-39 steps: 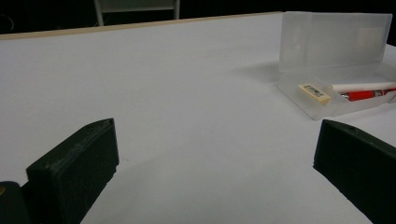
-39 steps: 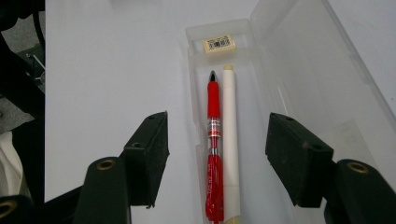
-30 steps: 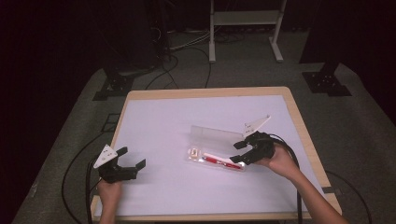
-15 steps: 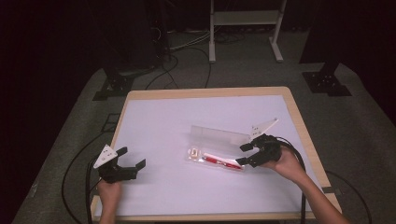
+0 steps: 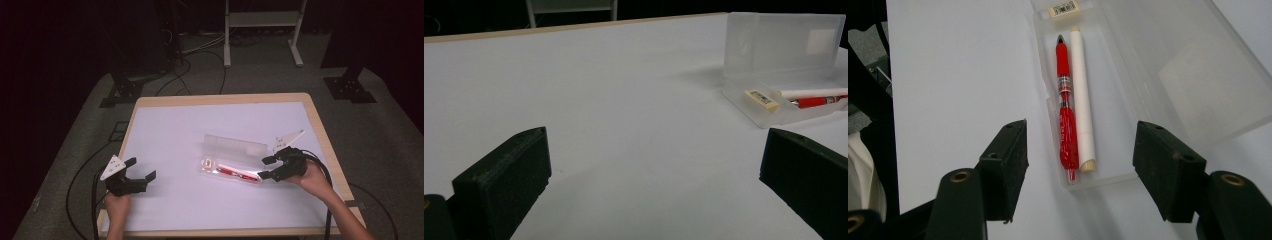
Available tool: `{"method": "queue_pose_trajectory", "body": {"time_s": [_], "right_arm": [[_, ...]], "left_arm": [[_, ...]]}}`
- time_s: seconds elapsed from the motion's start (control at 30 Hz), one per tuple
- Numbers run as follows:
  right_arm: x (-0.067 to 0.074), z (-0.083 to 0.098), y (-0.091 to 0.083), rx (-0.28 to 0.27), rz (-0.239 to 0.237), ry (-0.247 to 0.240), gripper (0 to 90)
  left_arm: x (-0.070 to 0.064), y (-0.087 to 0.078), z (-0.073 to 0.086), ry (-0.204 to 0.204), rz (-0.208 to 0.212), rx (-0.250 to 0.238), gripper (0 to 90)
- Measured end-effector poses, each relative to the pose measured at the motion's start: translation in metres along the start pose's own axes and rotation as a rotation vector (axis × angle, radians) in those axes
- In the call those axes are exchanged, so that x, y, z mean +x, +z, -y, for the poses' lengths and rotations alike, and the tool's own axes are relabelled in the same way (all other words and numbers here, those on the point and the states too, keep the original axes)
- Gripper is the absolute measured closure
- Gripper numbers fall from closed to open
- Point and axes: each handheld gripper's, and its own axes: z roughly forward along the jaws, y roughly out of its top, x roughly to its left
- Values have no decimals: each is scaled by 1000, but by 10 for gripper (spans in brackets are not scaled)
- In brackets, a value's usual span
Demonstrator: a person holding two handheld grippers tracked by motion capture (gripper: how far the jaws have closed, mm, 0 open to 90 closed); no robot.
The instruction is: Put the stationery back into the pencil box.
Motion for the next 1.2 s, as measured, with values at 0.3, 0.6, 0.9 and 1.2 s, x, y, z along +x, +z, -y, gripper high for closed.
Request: {"method": "queue_pose_trajectory", "body": {"time_s": [0.3,0.6,0.9,1.2], "right_arm": [[0,10,-4,-3,4,15,378],[-1,22,-9,-13,12,29,375],[0,32,-12,-20,16,50,368],[1,39,-15,-24,23,66,365]], "left_arm": [[0,0,0,3,0,2,0],[0,0,0,4,-1,4,0],[-1,0,0,5,-2,4,0],[-1,0,0,0,-2,5,0]]}}
